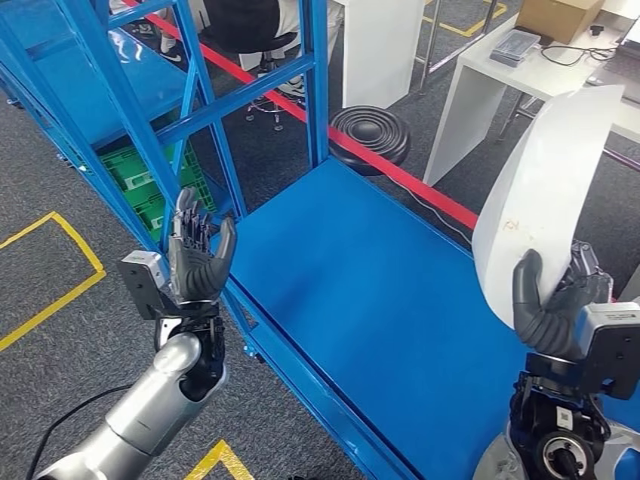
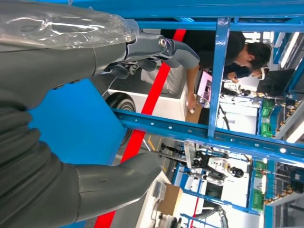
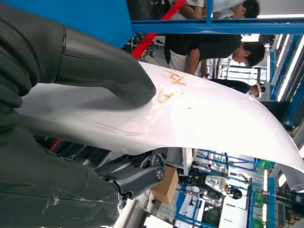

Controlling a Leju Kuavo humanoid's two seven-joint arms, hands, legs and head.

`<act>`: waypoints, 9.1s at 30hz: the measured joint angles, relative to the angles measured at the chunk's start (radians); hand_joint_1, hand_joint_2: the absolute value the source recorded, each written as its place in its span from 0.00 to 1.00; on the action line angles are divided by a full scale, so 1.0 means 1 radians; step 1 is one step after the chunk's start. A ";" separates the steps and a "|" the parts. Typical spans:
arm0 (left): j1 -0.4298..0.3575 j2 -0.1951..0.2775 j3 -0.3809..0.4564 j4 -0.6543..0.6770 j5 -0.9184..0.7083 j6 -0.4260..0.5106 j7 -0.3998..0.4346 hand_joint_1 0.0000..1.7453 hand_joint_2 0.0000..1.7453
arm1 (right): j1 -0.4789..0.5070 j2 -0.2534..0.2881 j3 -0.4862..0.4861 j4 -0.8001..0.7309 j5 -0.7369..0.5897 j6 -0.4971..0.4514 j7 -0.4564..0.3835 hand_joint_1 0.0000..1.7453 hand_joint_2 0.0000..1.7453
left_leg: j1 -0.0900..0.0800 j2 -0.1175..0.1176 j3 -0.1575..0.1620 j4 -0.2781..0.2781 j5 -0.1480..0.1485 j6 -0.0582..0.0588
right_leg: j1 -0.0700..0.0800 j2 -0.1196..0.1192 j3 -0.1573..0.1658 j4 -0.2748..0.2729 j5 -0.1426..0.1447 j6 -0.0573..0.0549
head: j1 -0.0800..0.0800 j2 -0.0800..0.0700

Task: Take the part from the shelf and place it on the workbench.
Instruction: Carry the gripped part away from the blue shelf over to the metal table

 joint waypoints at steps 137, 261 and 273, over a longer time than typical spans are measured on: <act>0.007 0.009 -0.027 -0.011 -0.040 0.023 -0.042 0.00 1.00 | 0.067 -0.028 0.019 -0.093 0.037 0.003 -0.020 1.00 1.00 | 0.009 0.006 0.058 0.002 -0.056 -0.012 | -0.043 -0.006 0.009 -0.003 0.016 0.048 | -0.004 0.000; 0.022 0.004 -0.034 -0.036 -0.053 0.021 -0.041 0.00 1.00 | 0.057 -0.028 0.021 -0.093 0.047 0.029 0.004 1.00 1.00 | 0.035 0.032 0.009 0.024 -0.035 -0.030 | -0.059 -0.104 0.039 0.007 -0.030 0.082 | -0.019 0.000; 0.018 -0.004 -0.034 -0.035 -0.053 0.019 -0.038 0.00 1.00 | 0.066 -0.028 0.019 -0.093 0.047 0.029 0.005 1.00 1.00 | 0.028 -0.126 0.010 0.021 -0.026 -0.016 | -0.045 0.094 -0.011 0.033 -0.004 0.033 | -0.002 0.000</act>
